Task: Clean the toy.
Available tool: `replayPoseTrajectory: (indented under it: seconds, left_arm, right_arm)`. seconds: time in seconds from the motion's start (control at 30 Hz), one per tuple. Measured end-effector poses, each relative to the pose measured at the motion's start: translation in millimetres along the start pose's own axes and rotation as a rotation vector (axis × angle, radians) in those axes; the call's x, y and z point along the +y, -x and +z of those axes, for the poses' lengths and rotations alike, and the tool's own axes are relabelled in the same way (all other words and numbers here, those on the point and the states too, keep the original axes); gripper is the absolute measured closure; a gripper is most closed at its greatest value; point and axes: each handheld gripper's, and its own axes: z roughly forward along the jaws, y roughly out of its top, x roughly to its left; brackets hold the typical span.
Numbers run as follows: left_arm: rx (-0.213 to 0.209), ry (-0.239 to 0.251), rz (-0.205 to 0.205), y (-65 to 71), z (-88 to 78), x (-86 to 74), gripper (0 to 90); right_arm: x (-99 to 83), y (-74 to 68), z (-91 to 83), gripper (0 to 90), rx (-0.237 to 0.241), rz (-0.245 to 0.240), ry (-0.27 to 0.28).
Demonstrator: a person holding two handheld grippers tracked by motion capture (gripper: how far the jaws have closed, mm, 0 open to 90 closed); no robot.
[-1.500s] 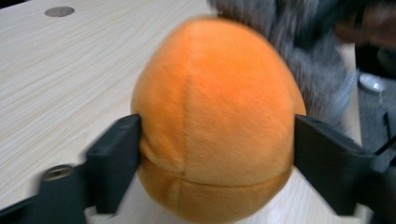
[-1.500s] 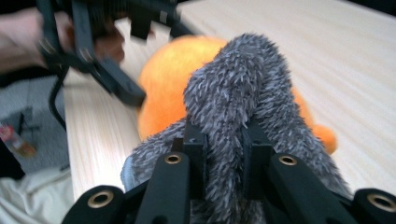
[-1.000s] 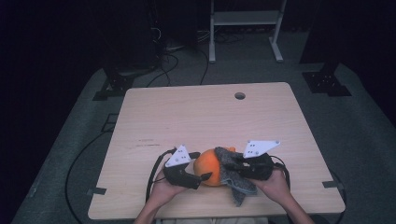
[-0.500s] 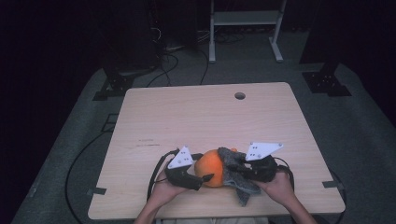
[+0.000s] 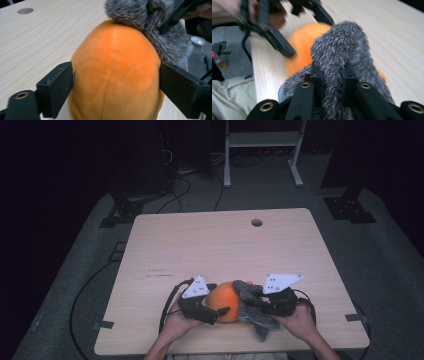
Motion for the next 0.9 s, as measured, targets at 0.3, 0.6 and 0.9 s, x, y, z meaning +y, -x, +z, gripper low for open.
replayPoseTrajectory:
  seconds: [0.3, 0.6, 0.9]
  left_arm:
    - [-0.003, 0.0, -0.023, -0.3, 2.8, -0.3, 9.2]
    - [0.003, 0.016, 0.008, -7.0, -8.0, -9.4, 29.3]
    - [0.006, 0.009, 0.031, -2.4, -5.0, -5.2, 27.6]
  right_arm:
    - [-1.2, 8.6, 3.8, 75.9, 0.007, 0.031, 0.016]
    - [-14.1, 8.2, 7.2, 75.8, 0.017, 0.039, -0.01]
    - [-10.3, 3.2, 7.3, 75.9, 0.042, 0.022, -0.022]
